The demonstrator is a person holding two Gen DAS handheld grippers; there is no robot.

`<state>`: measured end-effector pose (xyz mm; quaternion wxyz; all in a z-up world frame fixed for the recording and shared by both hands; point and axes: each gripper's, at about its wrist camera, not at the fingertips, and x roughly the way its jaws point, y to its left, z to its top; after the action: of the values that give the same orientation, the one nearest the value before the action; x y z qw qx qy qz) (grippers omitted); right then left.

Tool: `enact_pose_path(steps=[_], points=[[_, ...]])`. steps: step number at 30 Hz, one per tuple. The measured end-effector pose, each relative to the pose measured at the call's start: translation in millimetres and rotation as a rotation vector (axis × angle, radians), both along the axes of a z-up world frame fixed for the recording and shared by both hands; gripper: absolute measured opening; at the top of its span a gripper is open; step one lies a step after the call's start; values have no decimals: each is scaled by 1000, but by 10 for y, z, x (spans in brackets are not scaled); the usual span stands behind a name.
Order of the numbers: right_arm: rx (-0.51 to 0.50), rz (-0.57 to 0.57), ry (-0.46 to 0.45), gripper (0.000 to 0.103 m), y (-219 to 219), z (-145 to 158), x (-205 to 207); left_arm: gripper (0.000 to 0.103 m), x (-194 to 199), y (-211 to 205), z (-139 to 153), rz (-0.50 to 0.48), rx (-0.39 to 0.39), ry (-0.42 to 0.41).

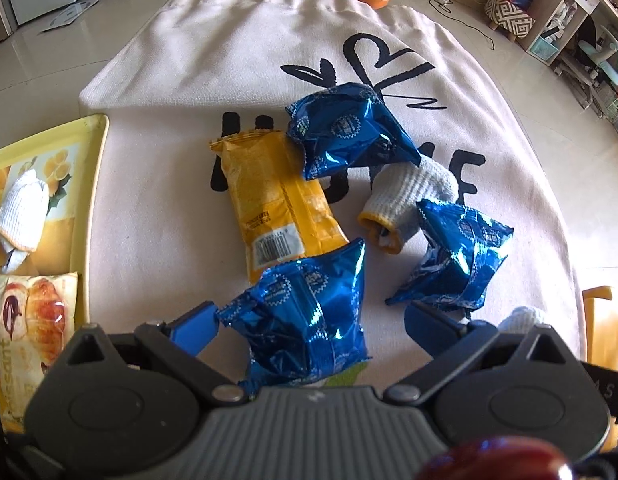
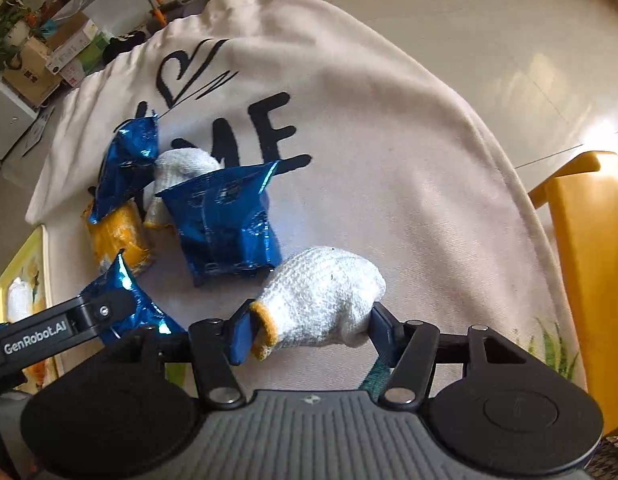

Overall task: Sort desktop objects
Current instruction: 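Close right tool on a white glove while left tool grasps a blue foil packet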

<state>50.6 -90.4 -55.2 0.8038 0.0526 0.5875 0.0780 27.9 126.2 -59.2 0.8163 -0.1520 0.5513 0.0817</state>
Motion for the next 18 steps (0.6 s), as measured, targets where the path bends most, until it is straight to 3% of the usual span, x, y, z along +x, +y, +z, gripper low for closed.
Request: enact_pose_path(steps=[3, 8, 18], points=[[-21, -26, 25, 60, -40, -87, 40, 102, 28, -58, -97, -7, 5, 28], [-15, -60, 62, 63, -66, -208, 80, 102, 88, -167, -244, -26, 94, 48], [-30, -72, 70, 71, -53, -301, 120, 102, 249, -277, -475, -32, 139, 130]])
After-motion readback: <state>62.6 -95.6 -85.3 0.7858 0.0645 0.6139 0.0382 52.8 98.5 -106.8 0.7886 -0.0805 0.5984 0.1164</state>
